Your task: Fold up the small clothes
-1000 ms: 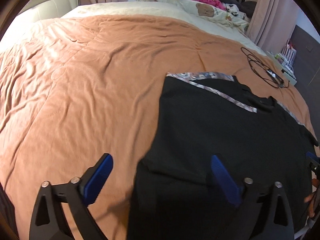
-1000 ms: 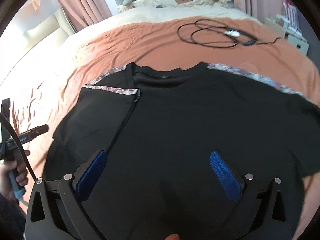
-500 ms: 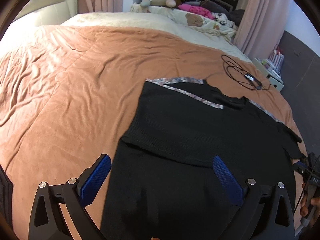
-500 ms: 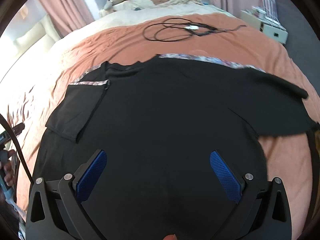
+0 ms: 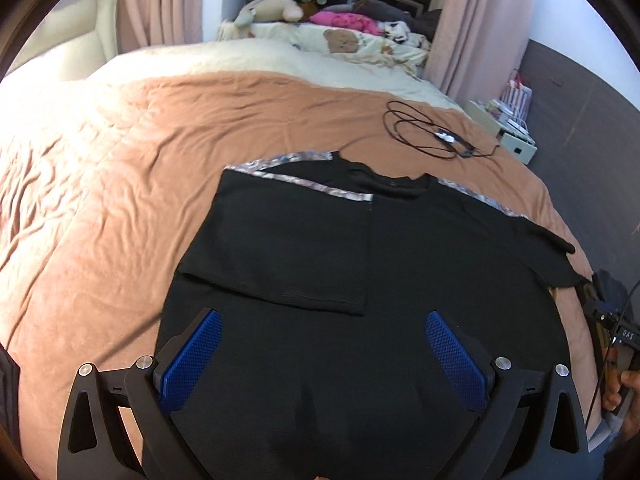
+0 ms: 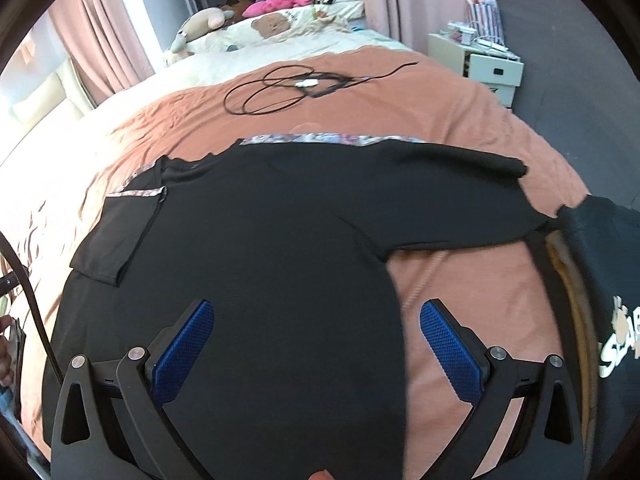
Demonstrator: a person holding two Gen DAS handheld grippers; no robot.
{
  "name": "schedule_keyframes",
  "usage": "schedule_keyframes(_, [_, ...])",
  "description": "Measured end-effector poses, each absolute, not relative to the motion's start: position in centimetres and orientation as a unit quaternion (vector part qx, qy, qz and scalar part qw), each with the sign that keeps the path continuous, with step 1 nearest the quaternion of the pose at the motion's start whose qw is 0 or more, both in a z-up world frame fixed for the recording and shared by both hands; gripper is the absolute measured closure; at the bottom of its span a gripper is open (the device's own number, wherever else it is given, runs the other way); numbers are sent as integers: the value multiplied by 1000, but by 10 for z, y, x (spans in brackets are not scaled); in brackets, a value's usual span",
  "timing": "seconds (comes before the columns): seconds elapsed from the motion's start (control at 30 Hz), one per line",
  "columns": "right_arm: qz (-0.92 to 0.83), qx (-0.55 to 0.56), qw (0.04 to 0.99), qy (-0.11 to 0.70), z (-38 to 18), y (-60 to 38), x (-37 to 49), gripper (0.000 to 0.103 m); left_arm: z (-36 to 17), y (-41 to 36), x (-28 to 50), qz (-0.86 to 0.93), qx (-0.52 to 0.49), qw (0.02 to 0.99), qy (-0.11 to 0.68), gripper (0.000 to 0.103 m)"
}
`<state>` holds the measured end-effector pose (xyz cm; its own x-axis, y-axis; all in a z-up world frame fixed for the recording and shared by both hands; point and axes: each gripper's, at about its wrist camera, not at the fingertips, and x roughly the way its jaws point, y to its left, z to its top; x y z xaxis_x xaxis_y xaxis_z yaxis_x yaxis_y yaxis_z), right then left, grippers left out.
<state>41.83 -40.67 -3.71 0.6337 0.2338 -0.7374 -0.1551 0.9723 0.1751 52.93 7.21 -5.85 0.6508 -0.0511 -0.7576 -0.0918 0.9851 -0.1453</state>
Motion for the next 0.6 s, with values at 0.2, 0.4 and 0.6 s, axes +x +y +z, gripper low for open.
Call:
schedule_keyframes(0.2, [107, 45, 906, 407, -38, -423, 403, 0, -65, 43, 528, -7, -75, 903, 423, 0])
schedule_keyframes(0.4, [87, 63, 906, 410, -40, -448, 403, 0, -71, 20, 539, -25, -73, 902, 424, 0])
schedule_keyframes(0.6, [69, 114, 903, 409, -45, -480, 412, 13, -81, -5, 557, -50, -71, 901, 424, 1])
